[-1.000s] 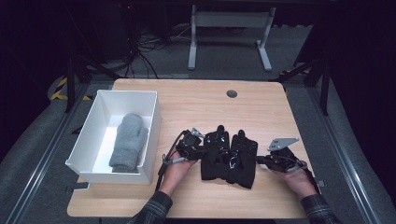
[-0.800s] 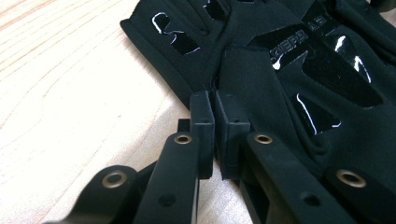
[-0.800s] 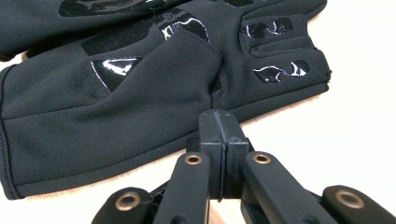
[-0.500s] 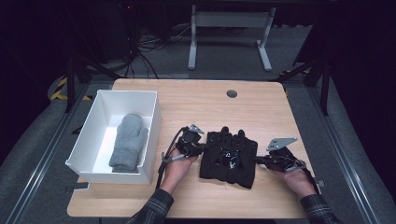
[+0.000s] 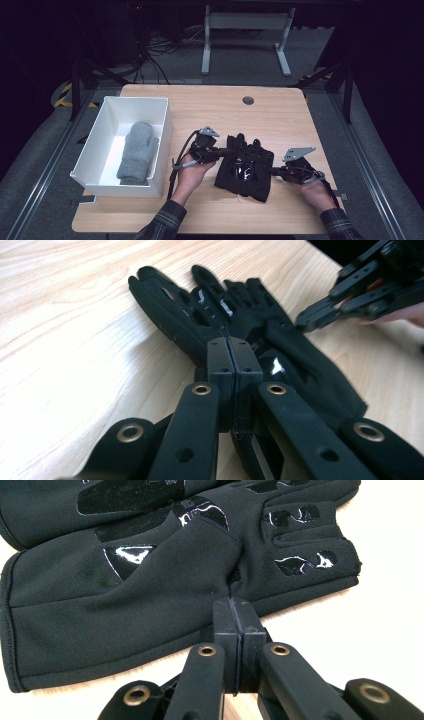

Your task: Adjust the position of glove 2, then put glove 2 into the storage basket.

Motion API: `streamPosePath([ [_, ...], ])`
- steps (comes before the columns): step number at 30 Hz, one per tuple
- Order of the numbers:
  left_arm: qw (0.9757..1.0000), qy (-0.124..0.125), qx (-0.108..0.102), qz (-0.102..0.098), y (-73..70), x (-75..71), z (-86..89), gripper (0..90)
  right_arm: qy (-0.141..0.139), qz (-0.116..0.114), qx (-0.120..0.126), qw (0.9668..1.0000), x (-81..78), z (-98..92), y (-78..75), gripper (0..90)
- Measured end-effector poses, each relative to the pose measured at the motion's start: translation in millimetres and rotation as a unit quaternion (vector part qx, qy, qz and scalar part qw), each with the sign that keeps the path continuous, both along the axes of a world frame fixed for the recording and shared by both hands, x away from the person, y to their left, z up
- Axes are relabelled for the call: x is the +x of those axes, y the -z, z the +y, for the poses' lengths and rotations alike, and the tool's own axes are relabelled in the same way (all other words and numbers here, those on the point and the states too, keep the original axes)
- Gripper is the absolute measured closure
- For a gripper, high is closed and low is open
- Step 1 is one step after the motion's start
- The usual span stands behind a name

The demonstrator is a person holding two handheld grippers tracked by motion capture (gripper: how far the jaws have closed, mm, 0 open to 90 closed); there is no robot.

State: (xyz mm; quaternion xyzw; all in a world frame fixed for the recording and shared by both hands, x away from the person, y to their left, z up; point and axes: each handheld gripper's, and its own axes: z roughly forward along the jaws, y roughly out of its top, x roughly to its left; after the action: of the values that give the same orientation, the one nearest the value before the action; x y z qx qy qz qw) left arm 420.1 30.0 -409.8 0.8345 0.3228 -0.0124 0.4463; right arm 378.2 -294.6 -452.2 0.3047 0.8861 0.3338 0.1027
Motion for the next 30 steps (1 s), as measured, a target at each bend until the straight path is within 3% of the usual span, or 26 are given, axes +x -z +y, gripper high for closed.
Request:
streamPosePath([
  [12, 0.9998, 0.009, -0.014, -0.005, -10.0, -1.7, -5.3, 90.0, -0.007, 0.001, 0.005, 1.0000, 2.3, 7.9, 0.6, 90.0],
  [30, 0.9989, 0.032, -0.033, 0.001, -13.4, -5.8, -12.8, 90.0, -0.026, 0.000, 0.010, 0.9996, 4.3, 40.3, 2.1, 90.0],
])
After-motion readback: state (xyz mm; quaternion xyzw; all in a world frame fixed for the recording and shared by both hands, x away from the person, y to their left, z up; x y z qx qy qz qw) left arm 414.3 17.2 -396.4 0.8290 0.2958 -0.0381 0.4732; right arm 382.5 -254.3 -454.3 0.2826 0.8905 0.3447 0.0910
